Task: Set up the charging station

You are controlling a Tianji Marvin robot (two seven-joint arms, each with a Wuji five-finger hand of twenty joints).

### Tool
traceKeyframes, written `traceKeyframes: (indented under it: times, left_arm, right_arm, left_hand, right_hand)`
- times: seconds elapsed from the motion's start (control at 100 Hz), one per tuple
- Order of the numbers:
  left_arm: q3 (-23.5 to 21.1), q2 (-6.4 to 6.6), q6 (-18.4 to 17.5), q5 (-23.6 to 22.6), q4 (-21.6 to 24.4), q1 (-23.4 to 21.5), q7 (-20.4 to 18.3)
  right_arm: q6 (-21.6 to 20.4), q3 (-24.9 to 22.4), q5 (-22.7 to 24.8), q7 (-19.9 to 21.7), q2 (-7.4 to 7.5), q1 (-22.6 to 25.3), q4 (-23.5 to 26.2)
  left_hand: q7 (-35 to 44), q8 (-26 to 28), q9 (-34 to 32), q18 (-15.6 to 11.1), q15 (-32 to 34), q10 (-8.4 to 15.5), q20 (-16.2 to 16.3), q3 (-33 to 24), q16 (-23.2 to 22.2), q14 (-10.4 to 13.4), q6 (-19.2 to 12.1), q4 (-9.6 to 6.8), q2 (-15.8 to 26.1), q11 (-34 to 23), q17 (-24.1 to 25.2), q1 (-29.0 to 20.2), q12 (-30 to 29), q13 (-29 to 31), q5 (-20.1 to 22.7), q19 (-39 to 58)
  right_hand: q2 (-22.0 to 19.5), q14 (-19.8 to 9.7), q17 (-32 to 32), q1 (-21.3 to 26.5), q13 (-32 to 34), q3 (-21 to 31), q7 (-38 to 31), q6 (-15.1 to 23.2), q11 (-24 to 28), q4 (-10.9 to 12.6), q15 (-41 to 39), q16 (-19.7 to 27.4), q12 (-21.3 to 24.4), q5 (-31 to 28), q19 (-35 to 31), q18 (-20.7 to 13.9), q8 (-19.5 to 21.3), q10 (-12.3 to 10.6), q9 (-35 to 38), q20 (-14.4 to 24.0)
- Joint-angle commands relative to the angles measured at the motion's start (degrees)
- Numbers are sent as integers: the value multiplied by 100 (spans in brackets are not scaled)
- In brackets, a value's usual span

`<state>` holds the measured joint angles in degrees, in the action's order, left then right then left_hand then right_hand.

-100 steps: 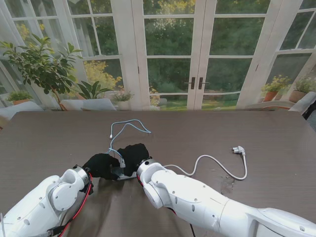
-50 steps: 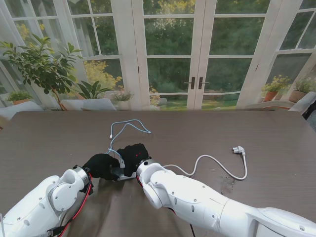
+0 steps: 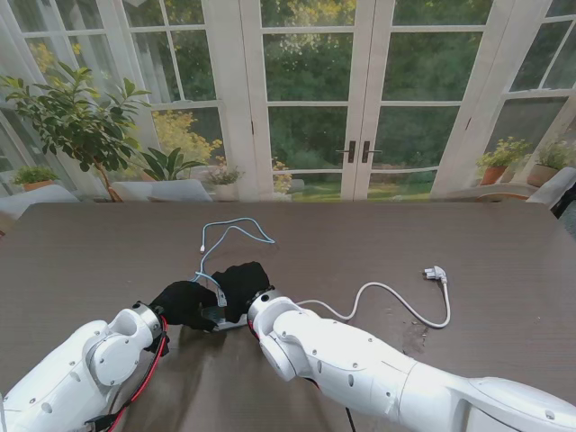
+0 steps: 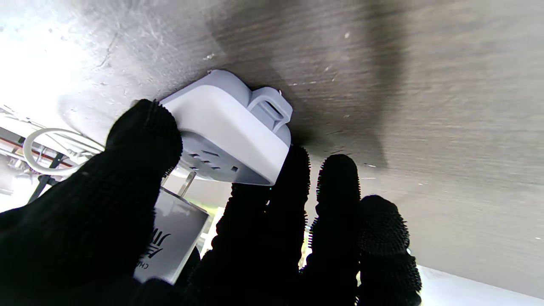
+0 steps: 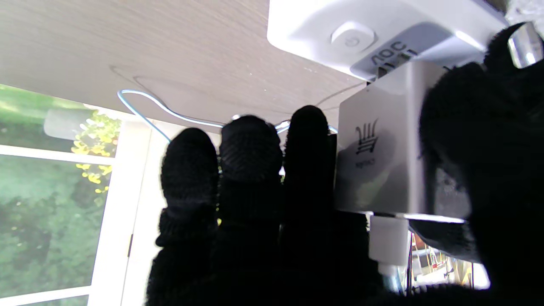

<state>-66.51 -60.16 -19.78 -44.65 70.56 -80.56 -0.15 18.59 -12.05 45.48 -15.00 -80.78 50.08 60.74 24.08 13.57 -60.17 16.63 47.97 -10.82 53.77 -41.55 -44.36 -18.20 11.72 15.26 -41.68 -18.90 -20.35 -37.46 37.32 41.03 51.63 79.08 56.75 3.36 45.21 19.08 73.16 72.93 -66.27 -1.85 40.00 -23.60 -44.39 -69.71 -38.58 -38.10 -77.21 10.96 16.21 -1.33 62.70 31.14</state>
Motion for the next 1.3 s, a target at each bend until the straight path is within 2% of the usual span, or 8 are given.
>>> traceKeyframes:
  times: [0.0,0.08,0.15,0.18,0.33,0.94,1.29]
  left_arm:
    - [17,25,19,-61,-82,-130,-212]
    - [-2,31,24,-85,-59,-148,-225]
    - [-21,35,29,-101,-36,-164,-242]
    - [-29,38,30,-112,-26,-170,-249]
    - [-74,51,33,-158,22,-198,-294]
    - [-95,67,2,-247,54,-214,-308]
    - [-43,60,0,-274,36,-189,-240]
  right_arm:
    - [-46,42,53,125,40,6,13]
    - [-38,51,75,143,52,2,35]
    - [-15,61,91,145,47,4,42]
    - [-7,69,100,146,44,0,39]
    - [14,77,98,115,17,5,-4]
    - [-58,66,65,31,-13,12,-76]
    - [8,31,28,7,-22,51,-66]
  left_hand:
    - [1273,25,-359,-107,178,-51,118,-537,-52,-62,-547,-172,348,-116,-38,-953,287,163,710,333]
    - [1332,-27,-470,-87,186,-46,108,-712,-47,-61,-564,-184,377,43,-35,-1162,753,179,708,326]
    - [1347,-28,-528,-85,185,-20,104,-848,-46,-45,-602,-229,415,74,-26,-1356,819,182,719,320]
    - [1359,-45,-598,-90,176,-3,95,-958,-40,-37,-610,-184,432,276,-24,-1438,986,179,716,312]
    - [1395,-25,-614,-101,155,25,77,-1208,-42,-26,-691,-253,495,401,16,-1773,1052,170,731,277]
    - [1384,-2,-878,-109,-81,148,-30,-1326,-345,-56,-789,-285,309,723,-61,-2001,1298,409,858,298]
    - [1546,91,-1072,-94,-84,214,-54,-1306,-369,-57,-911,-300,285,681,-124,-2020,1336,522,1043,331]
  right_hand:
    - [-934,-29,33,753,183,652,-1160,1821,10,462,-108,3430,-59,-667,-294,-156,650,-143,43,97]
    - [-937,-33,32,753,186,657,-1157,1826,8,464,-111,3428,-59,-663,-292,-163,655,-153,42,96]
    - [-936,-37,32,748,186,656,-1157,1827,8,463,-115,3426,-60,-665,-292,-165,662,-154,38,96]
    - [-940,-55,32,743,186,654,-1156,1828,11,463,-115,3427,-62,-664,-292,-169,663,-151,41,96]
    - [-931,-35,32,745,184,657,-1153,1830,7,463,-117,3427,-58,-662,-291,-171,670,-141,32,95]
    - [-926,-51,47,741,187,667,-1153,1838,16,455,-127,3427,-57,-662,-298,-196,673,-148,40,94]
    - [-916,-47,72,743,188,685,-1165,1827,21,449,-154,3423,-55,-675,-311,-178,672,-149,54,95]
